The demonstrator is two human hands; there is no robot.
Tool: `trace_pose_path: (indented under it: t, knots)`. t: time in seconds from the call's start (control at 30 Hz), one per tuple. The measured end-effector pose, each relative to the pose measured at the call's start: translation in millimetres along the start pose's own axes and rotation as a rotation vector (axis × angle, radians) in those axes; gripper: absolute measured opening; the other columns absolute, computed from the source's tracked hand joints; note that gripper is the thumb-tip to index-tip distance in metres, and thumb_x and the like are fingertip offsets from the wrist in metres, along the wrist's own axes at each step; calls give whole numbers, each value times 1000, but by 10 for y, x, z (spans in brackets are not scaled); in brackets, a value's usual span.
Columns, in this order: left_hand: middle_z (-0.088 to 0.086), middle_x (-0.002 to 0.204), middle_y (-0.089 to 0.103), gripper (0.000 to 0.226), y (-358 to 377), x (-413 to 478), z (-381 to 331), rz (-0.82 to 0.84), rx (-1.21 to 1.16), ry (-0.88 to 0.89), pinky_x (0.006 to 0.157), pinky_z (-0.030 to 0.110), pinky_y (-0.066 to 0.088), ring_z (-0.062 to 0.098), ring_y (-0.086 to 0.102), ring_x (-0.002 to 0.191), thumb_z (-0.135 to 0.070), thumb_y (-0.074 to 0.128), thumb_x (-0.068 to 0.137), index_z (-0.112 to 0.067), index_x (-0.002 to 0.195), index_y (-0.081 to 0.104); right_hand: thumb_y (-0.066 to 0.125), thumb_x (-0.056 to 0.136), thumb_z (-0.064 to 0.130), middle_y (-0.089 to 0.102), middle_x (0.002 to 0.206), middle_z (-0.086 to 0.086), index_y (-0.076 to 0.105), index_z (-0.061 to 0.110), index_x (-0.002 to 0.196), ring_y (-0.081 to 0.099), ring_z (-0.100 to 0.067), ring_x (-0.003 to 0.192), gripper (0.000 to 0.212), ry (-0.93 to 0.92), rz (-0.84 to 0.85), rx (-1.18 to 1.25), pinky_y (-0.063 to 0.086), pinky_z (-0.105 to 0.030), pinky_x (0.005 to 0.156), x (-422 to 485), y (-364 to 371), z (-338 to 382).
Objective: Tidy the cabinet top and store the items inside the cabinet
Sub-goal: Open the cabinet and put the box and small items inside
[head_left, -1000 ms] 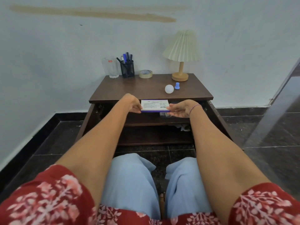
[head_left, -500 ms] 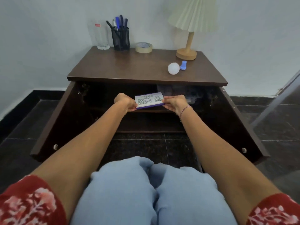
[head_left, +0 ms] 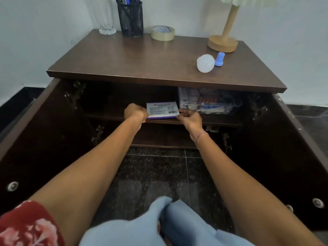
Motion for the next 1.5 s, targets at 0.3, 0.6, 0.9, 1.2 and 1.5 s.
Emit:
trace_pose_path:
  t: [0.3,0.6,0.9,1.2,1.5]
  knots:
    - [9,117,60,31,-23,-356,35,-287,633,717,84,36,52,25,57,110,-8,57,87,-11,117,62,47,92,1,54,135,-9,56,7,129,51,-21,126,38,-649,-65,-706,37,-27,110,-254,38,38]
    - [7,144,40,57,213,-446,169,-107,904,860,114,30,25,20,43,131,-29,48,91,-7,143,36,30,101,22,15,158,-18,15,0,149,14,-24,148,55,-770,138,-1390,5,-35,121,-156,273,-11]
    - [9,157,20,70,288,-125,24,10,1157,764,119,39,6,19,14,147,-47,31,93,-7,149,19,26,101,41,23,155,-20,16,0,149,20,-29,145,64,-692,205,-1400,12,-37,121,113,384,190]
    - [9,157,19,74,137,-161,-118,-15,1239,796,118,41,7,19,11,147,-53,34,90,-10,149,20,35,101,29,22,156,-15,14,7,150,22,-29,144,58,-690,232,-1263,19,-38,119,61,248,319]
    - [9,151,35,62,-300,-564,-264,-121,1179,836,117,39,19,20,23,144,-46,37,94,-10,144,33,36,100,26,40,147,-13,27,10,147,45,-28,131,51,-931,116,-1320,38,-39,107,-433,-68,611]
Point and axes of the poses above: each hand's wrist, its own x-axis towards the middle knuckle, its own y-axis out of the palm, z = x × y, the point moved 2 cm from there along x, towards the middle knuckle
